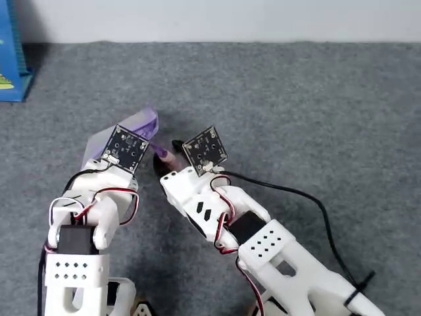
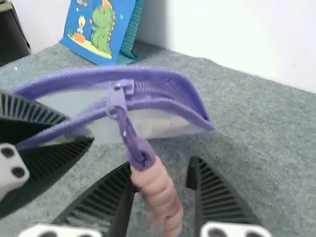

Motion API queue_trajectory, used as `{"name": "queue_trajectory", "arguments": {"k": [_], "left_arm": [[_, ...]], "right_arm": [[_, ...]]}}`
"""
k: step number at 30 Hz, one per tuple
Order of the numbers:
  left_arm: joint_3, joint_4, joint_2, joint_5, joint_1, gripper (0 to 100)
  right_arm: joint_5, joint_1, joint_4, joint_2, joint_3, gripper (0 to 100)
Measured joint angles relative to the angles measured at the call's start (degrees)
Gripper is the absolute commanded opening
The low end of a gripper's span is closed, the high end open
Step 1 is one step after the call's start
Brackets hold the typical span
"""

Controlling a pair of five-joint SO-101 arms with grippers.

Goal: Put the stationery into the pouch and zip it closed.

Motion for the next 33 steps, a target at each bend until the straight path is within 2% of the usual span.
{"name": "queue_trajectory", "arguments": {"k": [6, 12, 33], "left_arm": [[0.0, 0.0, 0.0, 0.0, 0.0, 1], [0.0, 0.0, 0.0, 0.0, 0.0, 1], [0.0, 0.0, 0.0, 0.97, 0.0, 1]], "right_arm": [[0.79, 0.0, 1.93, 0.0, 0.7, 22.5], [1.23, 0.0, 2.81, 0.0, 0.7, 17.5], [1.23, -1.67, 2.81, -5.89, 1.58, 17.7]]}}
